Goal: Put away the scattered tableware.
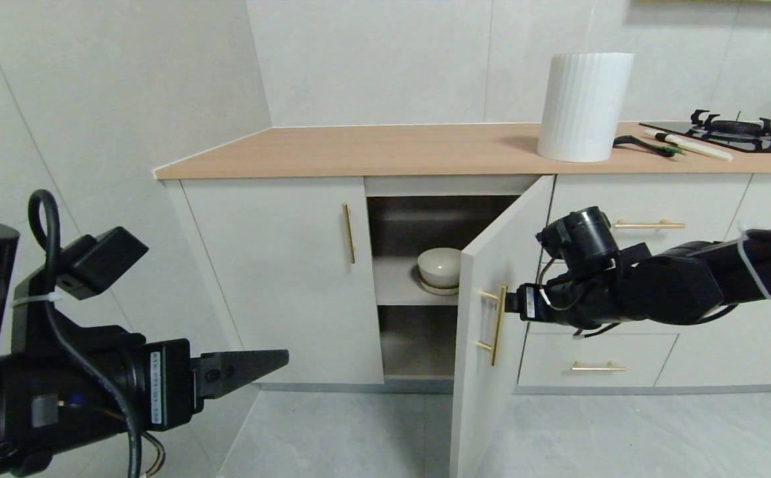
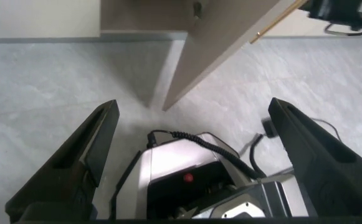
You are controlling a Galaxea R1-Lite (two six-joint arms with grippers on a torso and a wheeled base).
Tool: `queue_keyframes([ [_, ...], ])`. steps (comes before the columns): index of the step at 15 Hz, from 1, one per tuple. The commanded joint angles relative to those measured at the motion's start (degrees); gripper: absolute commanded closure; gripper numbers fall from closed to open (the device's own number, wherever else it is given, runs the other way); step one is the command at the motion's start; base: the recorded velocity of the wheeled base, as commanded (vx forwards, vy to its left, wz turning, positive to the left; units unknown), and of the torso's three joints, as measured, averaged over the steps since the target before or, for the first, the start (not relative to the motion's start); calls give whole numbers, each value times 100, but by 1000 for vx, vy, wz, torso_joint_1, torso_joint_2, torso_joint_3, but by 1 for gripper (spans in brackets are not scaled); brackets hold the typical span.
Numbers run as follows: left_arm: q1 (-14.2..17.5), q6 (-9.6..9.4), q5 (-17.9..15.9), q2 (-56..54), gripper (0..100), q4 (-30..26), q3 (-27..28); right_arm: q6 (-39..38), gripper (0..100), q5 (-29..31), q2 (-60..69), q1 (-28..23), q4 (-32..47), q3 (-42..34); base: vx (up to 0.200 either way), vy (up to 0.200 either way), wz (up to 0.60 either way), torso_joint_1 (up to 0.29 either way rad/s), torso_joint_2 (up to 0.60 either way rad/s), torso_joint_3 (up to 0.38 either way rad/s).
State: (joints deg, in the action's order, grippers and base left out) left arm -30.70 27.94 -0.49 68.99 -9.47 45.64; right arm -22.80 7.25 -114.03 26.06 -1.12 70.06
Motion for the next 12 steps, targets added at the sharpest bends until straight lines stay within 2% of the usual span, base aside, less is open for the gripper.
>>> queue_keyframes([
  [1,2,1,5,-8,0,-2,6,3,0,4,-392,4,-2,280,0,0,0,0,0,0],
  [4,11,1,40,62,0,-2,6,-32,0,4,-664,30,-46,526,0,0,0,0,0,0],
  [9,2,-8,5,185,0,-2,-11,-67,0,39,-1016,39,-617,579,0,0,0,0,0,0],
  [12,2,-96,-4,177,0,-28,-29,-199,0,39,-1095,39,-837,588,0,0,0,0,0,0],
])
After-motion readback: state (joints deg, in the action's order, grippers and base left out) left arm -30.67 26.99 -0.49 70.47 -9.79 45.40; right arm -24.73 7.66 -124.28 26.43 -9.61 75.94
